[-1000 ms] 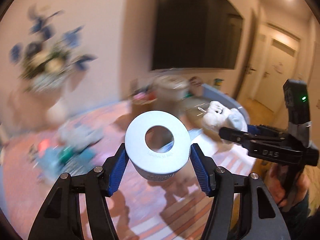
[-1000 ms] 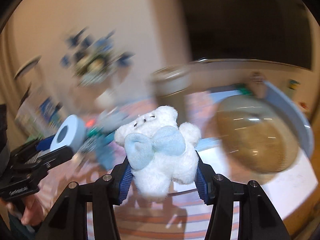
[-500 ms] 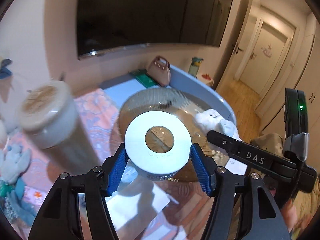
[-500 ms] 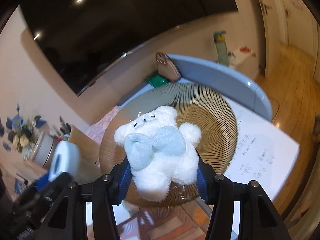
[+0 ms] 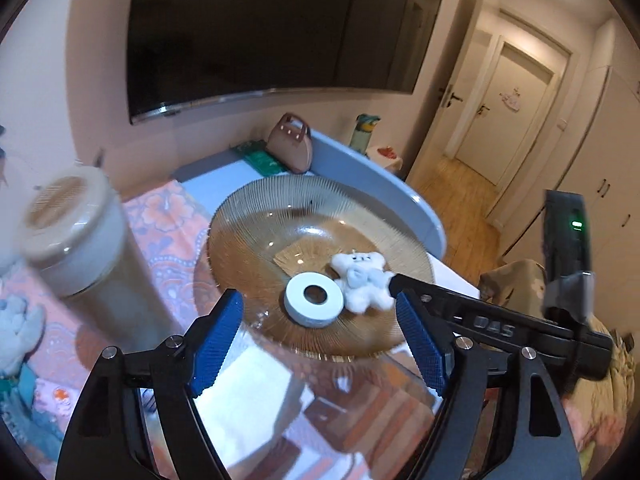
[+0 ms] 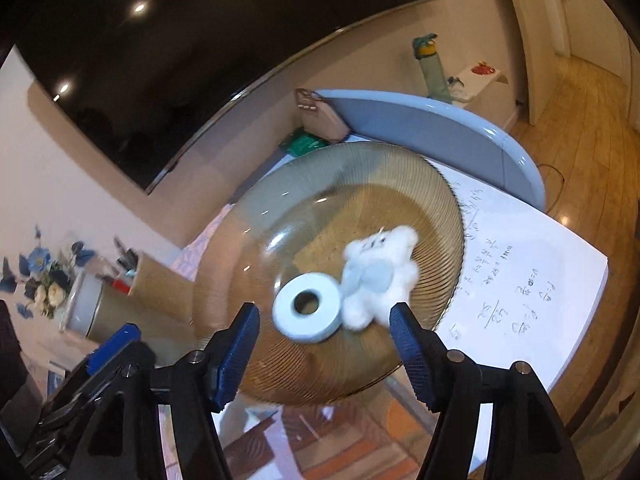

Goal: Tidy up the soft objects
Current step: 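Return both tools to the pile of soft items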

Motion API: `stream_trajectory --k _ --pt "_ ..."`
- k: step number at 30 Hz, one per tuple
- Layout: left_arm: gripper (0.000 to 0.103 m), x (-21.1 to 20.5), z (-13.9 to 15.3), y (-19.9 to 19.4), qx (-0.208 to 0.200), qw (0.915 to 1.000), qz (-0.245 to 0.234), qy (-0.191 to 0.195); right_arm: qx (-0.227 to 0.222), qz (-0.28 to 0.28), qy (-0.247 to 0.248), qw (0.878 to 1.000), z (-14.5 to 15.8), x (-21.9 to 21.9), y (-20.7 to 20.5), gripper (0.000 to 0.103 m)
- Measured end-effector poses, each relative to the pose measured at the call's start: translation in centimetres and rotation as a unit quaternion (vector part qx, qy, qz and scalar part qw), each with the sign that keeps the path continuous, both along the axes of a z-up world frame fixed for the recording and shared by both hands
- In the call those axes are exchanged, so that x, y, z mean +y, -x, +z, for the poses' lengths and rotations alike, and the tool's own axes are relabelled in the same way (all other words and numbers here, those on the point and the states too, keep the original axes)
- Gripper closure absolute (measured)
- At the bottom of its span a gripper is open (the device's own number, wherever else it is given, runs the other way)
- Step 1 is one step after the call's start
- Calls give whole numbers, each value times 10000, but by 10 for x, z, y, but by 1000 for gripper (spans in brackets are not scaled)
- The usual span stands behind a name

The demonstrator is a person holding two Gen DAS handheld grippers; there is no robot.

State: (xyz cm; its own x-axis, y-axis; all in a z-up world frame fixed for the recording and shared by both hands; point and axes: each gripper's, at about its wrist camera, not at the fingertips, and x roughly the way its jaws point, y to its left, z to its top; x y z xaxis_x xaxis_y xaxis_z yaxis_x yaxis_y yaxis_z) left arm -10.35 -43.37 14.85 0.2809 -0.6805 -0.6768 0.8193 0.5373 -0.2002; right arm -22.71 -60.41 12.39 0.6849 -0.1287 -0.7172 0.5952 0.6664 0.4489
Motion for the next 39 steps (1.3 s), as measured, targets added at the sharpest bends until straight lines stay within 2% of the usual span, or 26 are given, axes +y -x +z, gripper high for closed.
stream_trajectory --k 3,6,10,14,17,22,26,28,31,34,36,39 --pt "26 33 21 12 153 9995 -86 251 21 235 216 9995 11 28 -1 37" --pt "26 73 36 21 97 9990 64 422 -56 611 320 9976 20 61 -8 37" --pt "26 145 50 21 12 9966 554 607 -86 1194 658 9906 34 115 -22 37" --pt "26 224 57 14 -89 9889 1279 754 -111 1889 1016 9766 44 176 -42 37" --pt "26 280 63 11 -319 9797 1837 736 -113 2374 1304 9625 44 223 -51 37" --pt "26 371 74 5 -502 9556 2798 772 -140 3047 1567 9394 38 292 -67 37" --pt "26 420 95 10 -860 9383 3279 689 -155 3408 1723 9241 40 331 -80 37" --pt "26 440 103 12 -1039 9326 3394 653 -216 3514 1778 9189 43 346 -86 37" --pt "26 451 89 7 -970 9303 3480 637 -258 3647 1763 9139 38 364 -96 37" --pt "26 443 49 -10 -664 9352 3443 505 -196 3725 1725 9116 28 372 -107 37" --pt "26 431 24 -22 -648 9385 3379 294 -118 3751 1753 9102 18 374 -114 37" --pt "26 414 -7 -40 -525 9484 3125 58 27 3843 1741 9067 1 372 -122 41"
